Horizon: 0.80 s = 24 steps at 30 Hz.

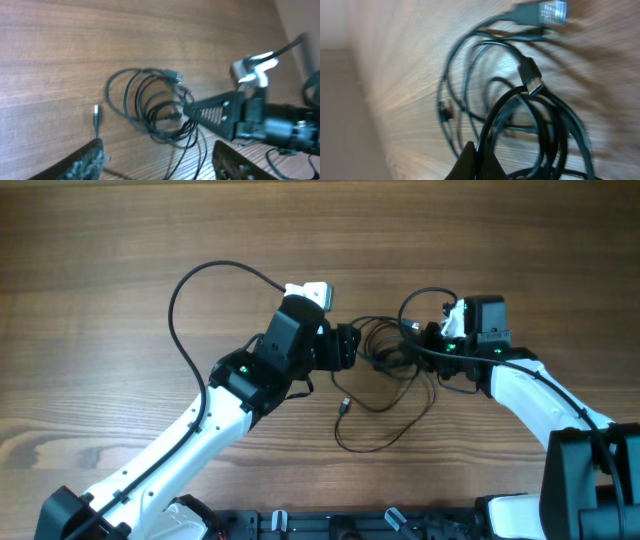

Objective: Untangle cables

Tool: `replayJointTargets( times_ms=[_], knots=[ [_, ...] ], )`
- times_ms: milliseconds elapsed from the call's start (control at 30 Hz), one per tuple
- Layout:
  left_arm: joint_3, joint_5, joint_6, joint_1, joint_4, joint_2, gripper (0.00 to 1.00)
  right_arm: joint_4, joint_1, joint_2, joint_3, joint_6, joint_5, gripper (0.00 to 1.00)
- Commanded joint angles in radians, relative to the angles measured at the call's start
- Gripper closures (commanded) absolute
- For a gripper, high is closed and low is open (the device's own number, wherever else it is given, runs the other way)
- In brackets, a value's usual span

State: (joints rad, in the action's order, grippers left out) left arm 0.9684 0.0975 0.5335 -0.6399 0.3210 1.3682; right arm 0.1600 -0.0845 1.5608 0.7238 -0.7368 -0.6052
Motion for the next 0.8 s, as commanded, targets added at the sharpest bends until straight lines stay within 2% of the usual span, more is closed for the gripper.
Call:
replayJointTargets(
  times_ms=[0, 100, 167, 300, 333, 400, 500, 533, 667, 733, 767],
  knots=[
    [0.0, 0.014, 0.154, 0.0, 0.012, 0.043, 0.2, -0.061, -0.003, 0.013, 0.007, -0.009, -0.105, 0.96],
    [0.0, 0.034, 0.318, -0.004, 0.012, 0.121, 0.17, -0.051, -0.003, 0.013, 0.007, -0.016, -0.102, 0.96],
    [0.0, 0.137, 0.512, -0.004, -0.032, 0.22, 0.16, -0.034, -0.003, 0.013, 0.007, -0.014, -0.091, 0.96],
    [0.0, 0.306, 0.743, -0.004, -0.178, 0.372, 0.17, -0.031, -0.003, 0.013, 0.007, -0.014, -0.091, 0.96],
    [0.0, 0.318, 0.789, -0.004, -0.204, 0.393, 0.22, -0.029, -0.003, 0.013, 0.007, -0.014, -0.091, 0.96],
    [0.0, 0.321, 0.857, -0.011, -0.23, 0.412, 0.42, -0.024, -0.003, 0.013, 0.007, -0.014, -0.091, 0.96],
    [0.0, 0.273, 1.048, -0.042, -0.229, 0.42, 0.47, -0.02, -0.003, 0.013, 0.007, -0.014, -0.091, 0.96],
    [0.0, 0.24, 1.126, -0.061, -0.23, 0.431, 0.53, -0.019, -0.003, 0.013, 0.007, -0.015, -0.091, 0.96],
    [0.0, 0.168, 1.203, -0.103, -0.274, 0.497, 0.62, -0.001, -0.003, 0.013, 0.007, -0.015, -0.092, 0.96],
    [0.0, 0.086, 1.202, -0.103, -0.306, 0.528, 0.78, 0.016, -0.003, 0.013, 0.007, -0.009, -0.103, 0.96],
    [0.0, 0.041, 1.202, -0.096, -0.308, 0.534, 0.96, 0.021, -0.003, 0.013, 0.007, 0.021, -0.121, 0.96]
  ],
)
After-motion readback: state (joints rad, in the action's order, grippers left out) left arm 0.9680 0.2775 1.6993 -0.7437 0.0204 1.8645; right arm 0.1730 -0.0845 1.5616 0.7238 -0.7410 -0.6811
